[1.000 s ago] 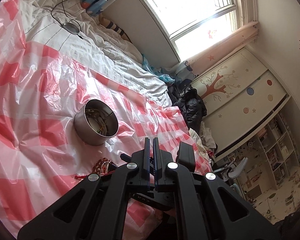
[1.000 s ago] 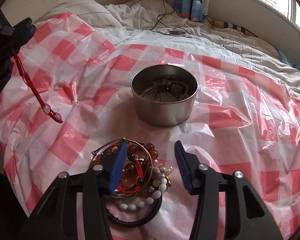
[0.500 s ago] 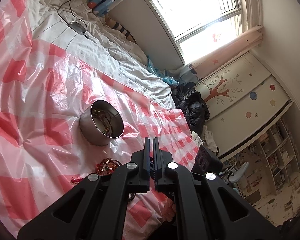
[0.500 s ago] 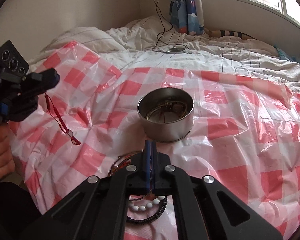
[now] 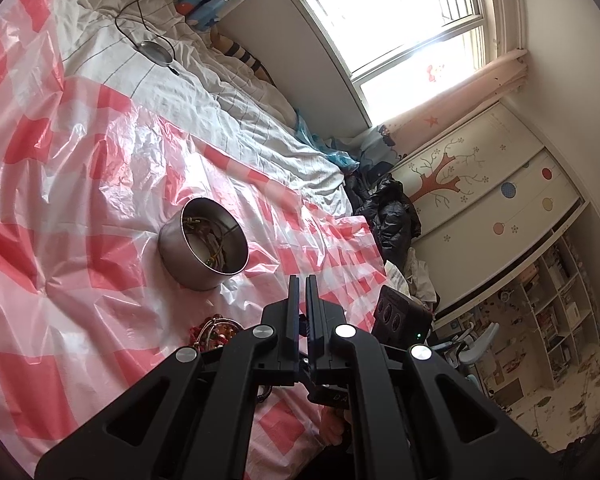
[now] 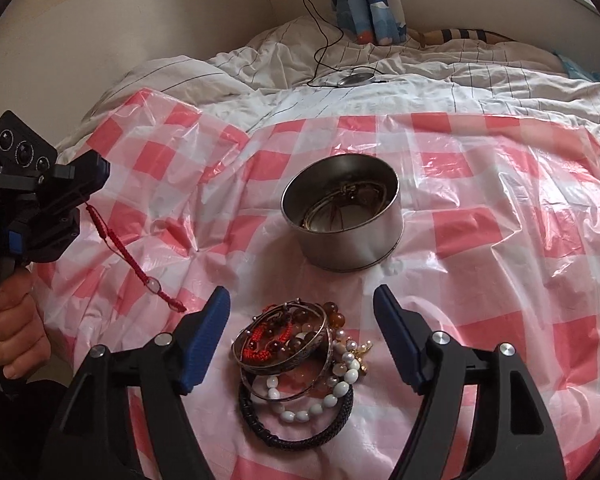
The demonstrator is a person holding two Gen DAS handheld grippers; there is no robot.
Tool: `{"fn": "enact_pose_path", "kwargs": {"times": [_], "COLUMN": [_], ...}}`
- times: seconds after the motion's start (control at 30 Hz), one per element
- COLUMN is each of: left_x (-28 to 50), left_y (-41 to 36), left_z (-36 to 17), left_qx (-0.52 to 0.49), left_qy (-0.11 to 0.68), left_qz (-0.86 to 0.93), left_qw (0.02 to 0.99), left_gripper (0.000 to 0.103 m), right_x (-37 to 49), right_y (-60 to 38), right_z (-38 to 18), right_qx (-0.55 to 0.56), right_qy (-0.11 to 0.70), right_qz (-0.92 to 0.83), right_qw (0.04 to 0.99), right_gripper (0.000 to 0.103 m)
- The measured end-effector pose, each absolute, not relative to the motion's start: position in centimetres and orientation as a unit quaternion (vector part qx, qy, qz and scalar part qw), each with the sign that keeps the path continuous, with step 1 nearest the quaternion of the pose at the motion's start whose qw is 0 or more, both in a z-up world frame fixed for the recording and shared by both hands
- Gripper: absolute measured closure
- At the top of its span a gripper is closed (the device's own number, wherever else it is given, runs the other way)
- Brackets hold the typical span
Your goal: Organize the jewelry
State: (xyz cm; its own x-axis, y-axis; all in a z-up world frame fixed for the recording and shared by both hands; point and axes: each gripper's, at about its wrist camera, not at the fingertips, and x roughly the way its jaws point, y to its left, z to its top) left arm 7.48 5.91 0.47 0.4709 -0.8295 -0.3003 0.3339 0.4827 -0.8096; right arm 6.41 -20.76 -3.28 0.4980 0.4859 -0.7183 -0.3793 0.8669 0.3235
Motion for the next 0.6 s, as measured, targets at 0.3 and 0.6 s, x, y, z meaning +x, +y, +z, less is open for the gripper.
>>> {"fn": "enact_pose_path", "kwargs": {"times": [0.3, 0.6], "left_x": [7.5, 8.2], "left_y": [5.8, 5.4], "left_z": [0.4, -0.6], "left_qx": [-0.349, -0.326], "left_qy": [0.355, 0.395], "left_qz": [-0.371, -0.338], "left_qw": [0.784, 0.79], "left_gripper": [0.101, 0.1], "right_x": [5.9, 6.6], "right_y": [-20.4, -22.7], "right_z": [-3.3, -2.9], "right_qx": [0.04, 0.122], "right_qy": [0.426, 0.429], "right_qz": [0.239, 0.26], "right_qw": [0.872, 0.857], "right_gripper": [0.101, 0.101]}}
